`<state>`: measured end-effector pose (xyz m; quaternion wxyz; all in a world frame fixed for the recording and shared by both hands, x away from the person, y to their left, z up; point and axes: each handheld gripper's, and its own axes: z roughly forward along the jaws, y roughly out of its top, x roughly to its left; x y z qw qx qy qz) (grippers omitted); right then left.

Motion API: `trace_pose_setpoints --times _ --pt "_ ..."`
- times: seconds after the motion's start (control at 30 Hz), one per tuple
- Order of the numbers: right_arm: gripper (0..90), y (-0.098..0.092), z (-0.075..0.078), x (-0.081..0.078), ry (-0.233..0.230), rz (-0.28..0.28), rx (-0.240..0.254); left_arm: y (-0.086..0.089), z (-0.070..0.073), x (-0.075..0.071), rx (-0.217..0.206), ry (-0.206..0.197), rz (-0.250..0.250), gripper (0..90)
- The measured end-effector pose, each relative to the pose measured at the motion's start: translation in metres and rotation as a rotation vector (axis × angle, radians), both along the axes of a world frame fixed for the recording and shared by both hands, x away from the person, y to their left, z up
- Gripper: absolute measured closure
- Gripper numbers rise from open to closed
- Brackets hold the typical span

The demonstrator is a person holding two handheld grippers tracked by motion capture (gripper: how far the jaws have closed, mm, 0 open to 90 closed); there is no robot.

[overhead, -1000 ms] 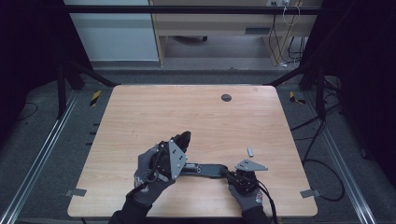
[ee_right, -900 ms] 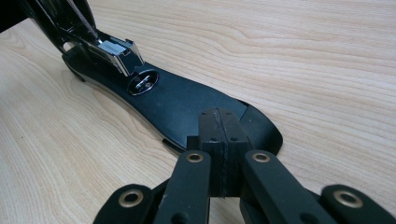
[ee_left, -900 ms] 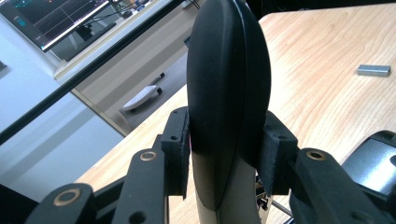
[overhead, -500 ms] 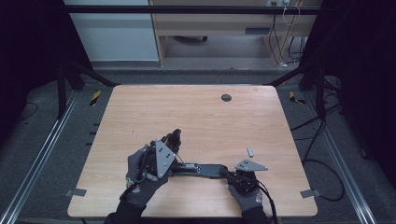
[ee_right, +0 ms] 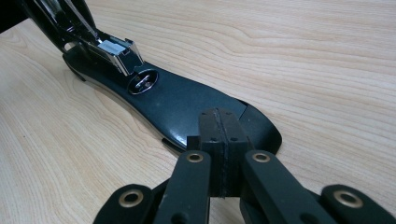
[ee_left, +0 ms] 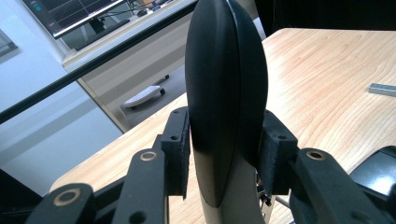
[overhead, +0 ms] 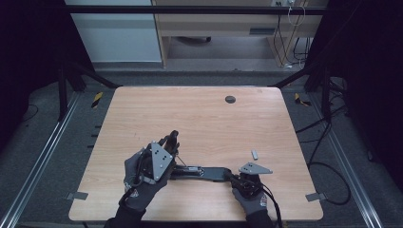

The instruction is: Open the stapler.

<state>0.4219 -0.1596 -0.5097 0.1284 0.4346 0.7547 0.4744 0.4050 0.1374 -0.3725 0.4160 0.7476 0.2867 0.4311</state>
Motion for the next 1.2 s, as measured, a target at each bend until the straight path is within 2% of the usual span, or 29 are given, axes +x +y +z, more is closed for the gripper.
trace_pose_setpoints --times 0.23,0.27,0.4,0.43,0.47,0.5,0.53,0.7,0.77,0.8,0.9,1.2 --pt "90.0 0.000 0.000 0.000 0.000 0.000 -0.001 0.010 0.000 -0.001 -0.035 0.003 0.012 59.8" --pt "90.0 0.000 0.000 0.000 0.001 0.000 0.000 0.011 0.000 0.000 -0.037 -0.009 0.010 59.8" --pt "90.0 0.000 0.000 0.000 0.000 0.001 -0.001 0.015 0.000 -0.002 -0.054 0.001 0.020 59.7" --pt "90.0 0.000 0.000 0.000 0.000 0.001 -0.001 0.016 0.000 -0.002 -0.051 -0.008 0.019 59.6" --pt "90.0 0.000 0.000 0.000 -0.001 0.002 -0.001 0.017 0.000 -0.003 -0.060 0.001 0.024 59.6" --pt "90.0 0.000 0.000 0.000 -0.001 0.002 0.000 0.019 0.000 -0.002 -0.059 -0.008 0.022 59.6" --pt "90.0 0.000 0.000 0.000 -0.001 0.002 0.000 0.020 0.000 -0.003 -0.066 0.002 0.026 59.5" --pt "90.0 0.000 0.000 0.000 0.000 0.002 0.000 0.025 0.000 -0.005 -0.081 0.003 0.035 59.4" --pt "90.0 0.000 0.000 0.000 -0.001 0.002 0.000 0.028 0.000 -0.005 -0.073 -0.001 0.063 59.1" --pt "90.0 0.000 0.000 0.000 -0.001 0.003 -0.001 0.032 0.000 -0.004 -0.086 0.003 0.077 58.8" --pt "90.0 0.000 0.000 0.000 0.000 0.002 -0.001 0.047 0.000 -0.003 -0.151 0.037 0.067 58.8" --pt "90.0 0.001 0.000 -0.001 -0.002 0.002 -0.002 0.069 -0.004 -0.004 -0.201 0.053 0.099 57.4"
